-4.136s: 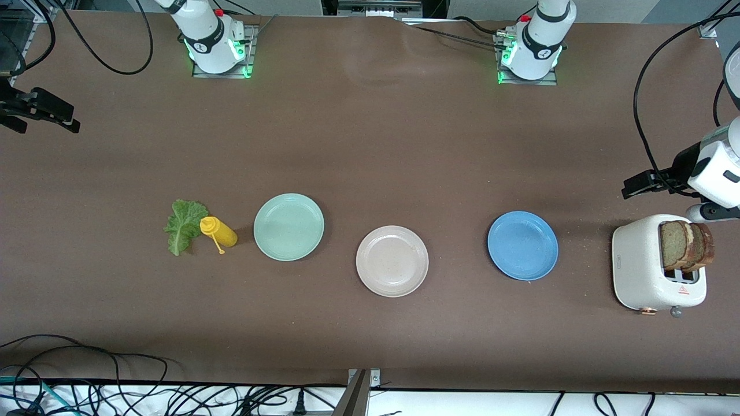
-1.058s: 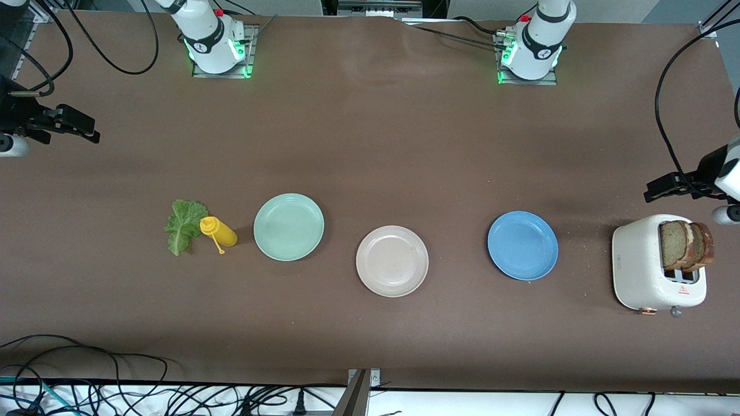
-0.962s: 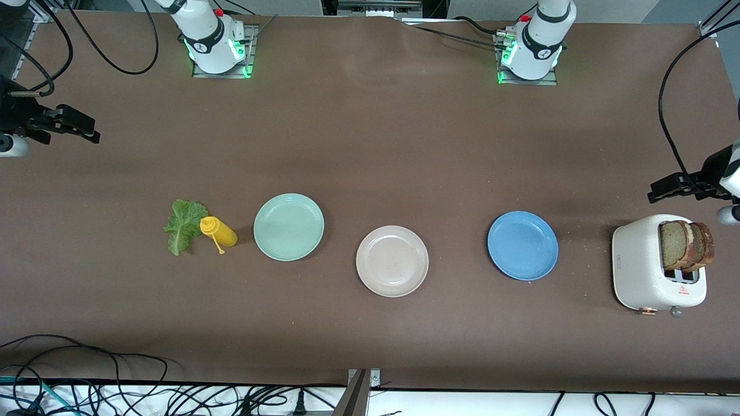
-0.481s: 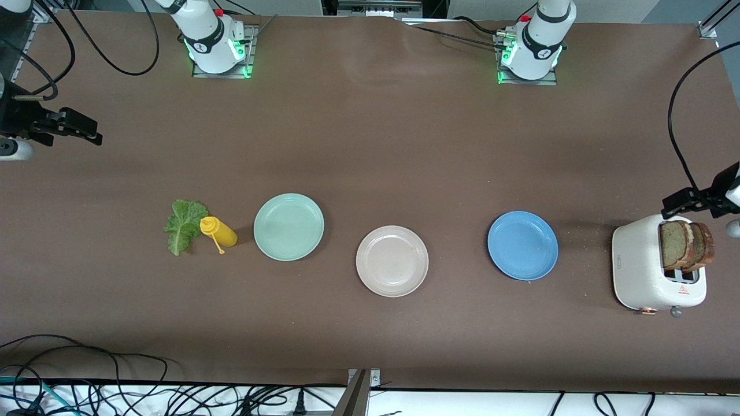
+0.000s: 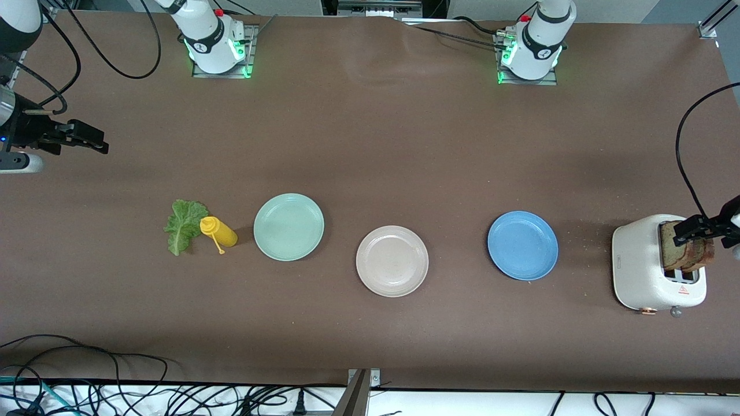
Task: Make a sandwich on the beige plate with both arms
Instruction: 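Lower the left gripper onto a toast slice in the toaster and grasp, then lift the toast out with the left gripper toward the beige plate, then lower the toast onto the beige plate while the right gripper reaches the lettuce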
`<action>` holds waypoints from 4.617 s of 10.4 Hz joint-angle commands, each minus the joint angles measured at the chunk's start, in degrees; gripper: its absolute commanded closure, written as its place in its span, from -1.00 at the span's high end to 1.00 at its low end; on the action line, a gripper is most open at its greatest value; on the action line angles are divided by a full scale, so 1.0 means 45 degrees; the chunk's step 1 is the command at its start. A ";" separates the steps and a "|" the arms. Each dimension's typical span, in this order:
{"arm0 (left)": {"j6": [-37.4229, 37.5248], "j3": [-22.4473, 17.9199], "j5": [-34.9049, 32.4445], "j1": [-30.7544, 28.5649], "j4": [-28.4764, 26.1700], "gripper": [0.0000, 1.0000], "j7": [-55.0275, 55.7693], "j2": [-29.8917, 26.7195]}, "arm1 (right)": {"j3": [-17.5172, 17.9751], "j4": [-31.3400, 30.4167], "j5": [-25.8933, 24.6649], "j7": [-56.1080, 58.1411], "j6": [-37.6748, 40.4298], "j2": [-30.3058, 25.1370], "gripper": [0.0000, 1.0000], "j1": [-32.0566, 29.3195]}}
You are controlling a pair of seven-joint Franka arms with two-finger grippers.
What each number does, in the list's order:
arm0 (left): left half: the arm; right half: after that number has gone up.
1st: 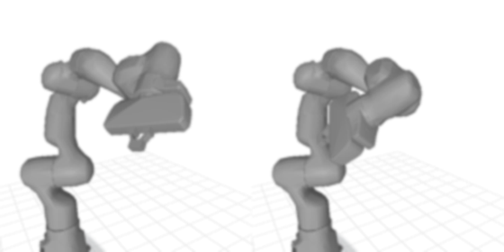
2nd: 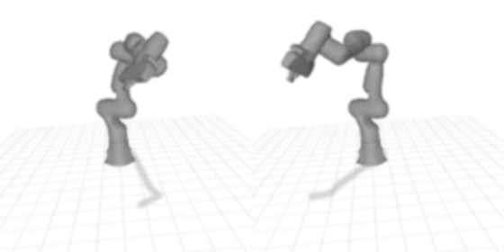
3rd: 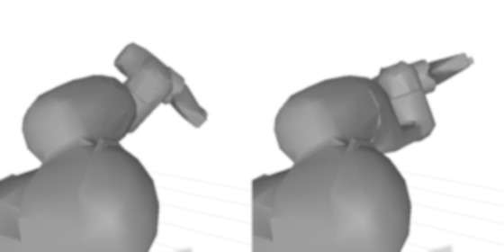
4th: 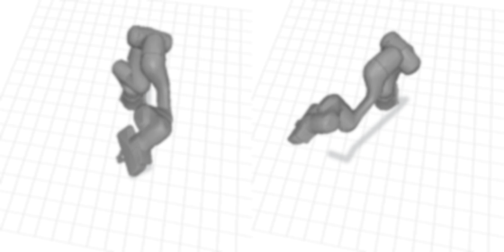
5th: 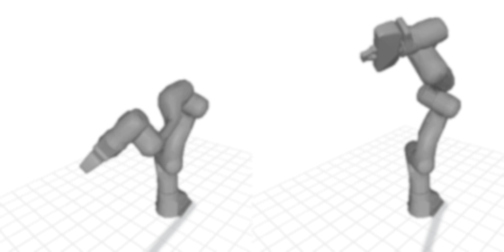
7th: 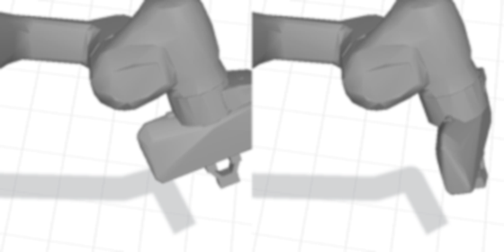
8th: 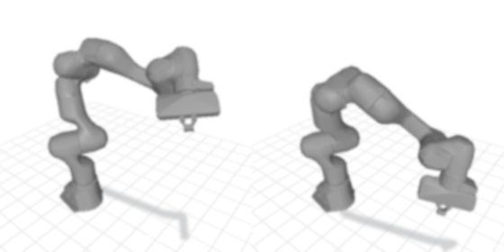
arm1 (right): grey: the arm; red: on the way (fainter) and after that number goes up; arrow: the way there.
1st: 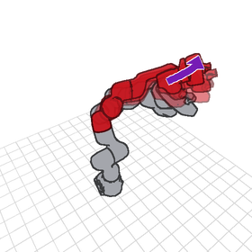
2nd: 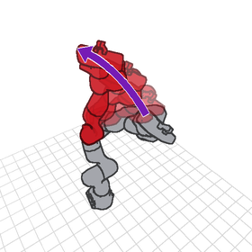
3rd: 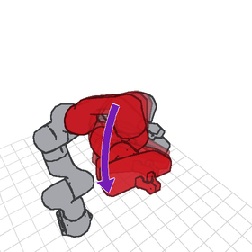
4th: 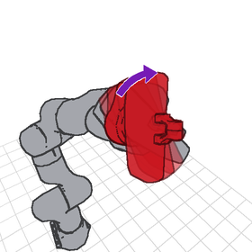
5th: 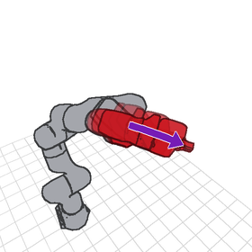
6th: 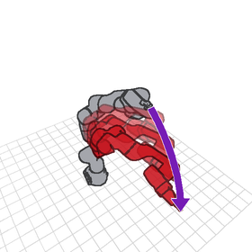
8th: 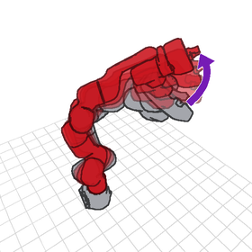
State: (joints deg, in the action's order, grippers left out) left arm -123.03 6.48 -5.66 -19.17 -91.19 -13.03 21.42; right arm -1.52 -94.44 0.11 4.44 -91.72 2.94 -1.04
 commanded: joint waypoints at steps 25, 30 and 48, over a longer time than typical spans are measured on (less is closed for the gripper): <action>0.4689 0.0296 -0.0011 -0.0311 0.2854 -1.00 -0.0757 0.0299 | -0.0034 0.0167 0.0092 -0.0089 -0.0164 0.0206 1.00 0.0056; 0.6891 0.2773 0.0670 -0.0213 0.4014 -1.00 0.3466 0.0143 | -0.0054 0.0167 0.0131 -0.0108 -0.0164 0.0245 1.00 0.0037; -0.6703 0.3735 0.4130 0.6544 0.2119 -1.00 1.5103 0.5610 | -0.0073 0.0166 0.0092 -0.0089 -0.0399 0.0636 1.00 -0.0003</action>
State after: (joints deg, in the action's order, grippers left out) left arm -152.00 24.02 11.30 8.78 -82.17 55.26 45.98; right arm -1.70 -94.41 0.10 4.39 -93.65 5.23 -1.11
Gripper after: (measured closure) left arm 0.894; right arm 0.000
